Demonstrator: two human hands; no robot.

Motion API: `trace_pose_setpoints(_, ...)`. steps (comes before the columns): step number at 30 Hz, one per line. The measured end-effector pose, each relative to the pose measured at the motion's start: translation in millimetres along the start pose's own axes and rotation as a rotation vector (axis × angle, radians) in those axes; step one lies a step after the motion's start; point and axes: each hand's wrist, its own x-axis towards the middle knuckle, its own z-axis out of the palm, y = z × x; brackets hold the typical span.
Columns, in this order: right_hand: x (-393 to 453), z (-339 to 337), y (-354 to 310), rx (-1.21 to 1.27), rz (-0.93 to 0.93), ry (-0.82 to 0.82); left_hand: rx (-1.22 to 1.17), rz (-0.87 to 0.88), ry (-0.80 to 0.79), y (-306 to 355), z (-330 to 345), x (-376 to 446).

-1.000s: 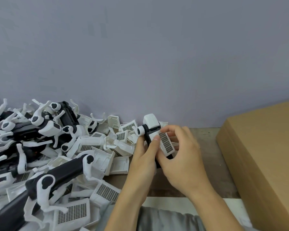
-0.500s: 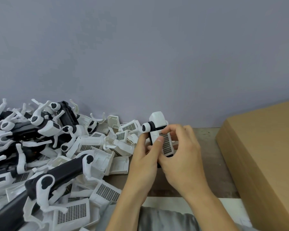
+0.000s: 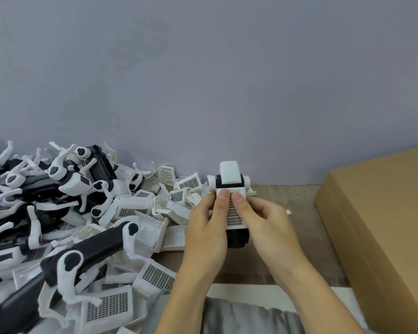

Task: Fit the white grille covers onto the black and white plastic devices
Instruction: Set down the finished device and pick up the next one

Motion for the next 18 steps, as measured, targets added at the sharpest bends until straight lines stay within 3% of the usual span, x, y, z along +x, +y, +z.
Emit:
trace_pose_setpoints(5,1.6,-6.2,0.1,0.025,0.032,0.038,0.066,0.035,-0.023,-4.0,1.0,-0.2)
trace_pose_setpoints(12,2.0,-4.7,3.4,0.097,0.038,0.063,-0.141,-0.156,-0.052,-1.5,2.3,0.0)
trace_pose_setpoints(15,3.2,-7.0,2.9,0.101,0.05,0.037,-0.061,-0.133,0.004,-3.3,1.5,0.8)
trace_pose_setpoints(18,2.8,-6.2,5.8,-0.1,-0.015,0.045,0.089,-0.043,0.027,-5.2,-0.7,1.0)
